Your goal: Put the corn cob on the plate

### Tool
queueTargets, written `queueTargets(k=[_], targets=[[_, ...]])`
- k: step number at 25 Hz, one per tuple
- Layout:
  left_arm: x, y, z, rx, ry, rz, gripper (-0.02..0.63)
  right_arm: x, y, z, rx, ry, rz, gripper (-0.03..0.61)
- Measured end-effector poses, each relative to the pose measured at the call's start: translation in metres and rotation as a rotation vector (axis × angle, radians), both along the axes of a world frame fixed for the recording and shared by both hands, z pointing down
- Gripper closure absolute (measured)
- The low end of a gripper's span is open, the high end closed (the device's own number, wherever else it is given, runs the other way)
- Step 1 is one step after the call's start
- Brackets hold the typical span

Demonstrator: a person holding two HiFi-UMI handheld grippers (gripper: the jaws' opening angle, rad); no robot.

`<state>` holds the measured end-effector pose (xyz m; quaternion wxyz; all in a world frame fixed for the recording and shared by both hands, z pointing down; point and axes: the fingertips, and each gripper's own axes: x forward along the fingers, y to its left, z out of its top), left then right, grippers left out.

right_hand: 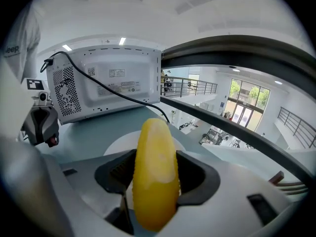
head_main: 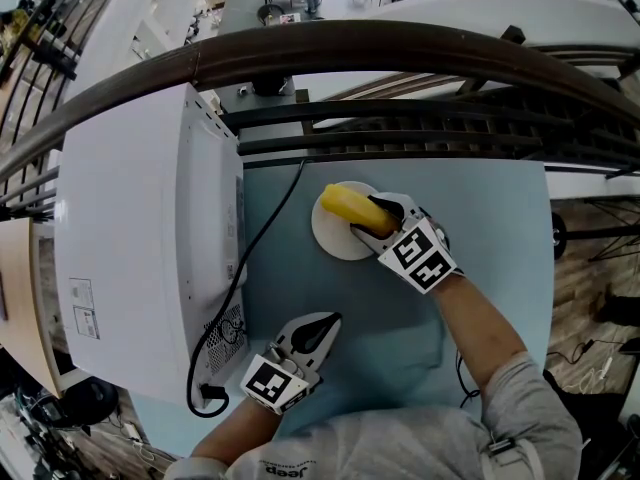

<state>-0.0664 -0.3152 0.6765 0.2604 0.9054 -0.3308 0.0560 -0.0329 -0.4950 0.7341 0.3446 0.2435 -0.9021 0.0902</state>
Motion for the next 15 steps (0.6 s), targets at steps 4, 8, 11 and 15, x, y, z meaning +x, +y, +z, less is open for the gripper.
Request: queueTargets(k=[4,8,11,15], targets=[[-0.0007,0.0007,0.0020,-0.006,-0.004,-0.001,0.601,0.0002,-0.0006,0.0018,0.006,0.011,-0.001,0.327],[-0.0009,0.0003,0.0022,-0.008,0.002,-0.006,0.601,0.0016,-0.0011,0.0069,0.002,0.031,0.008,0.321],[-0.0010,0.0013,0.0035,-0.011,0.007,-0.004,0.601,0.0003,-0.0014,0.0051,-0.004,0.009,0.016,0.309],[-0.0004,0.0017,0.0040,-0.014,0.008,-0.004,0.601,-0.0041,-0.0021,-0.0022,-0.007,-0.022,0.008,0.276]])
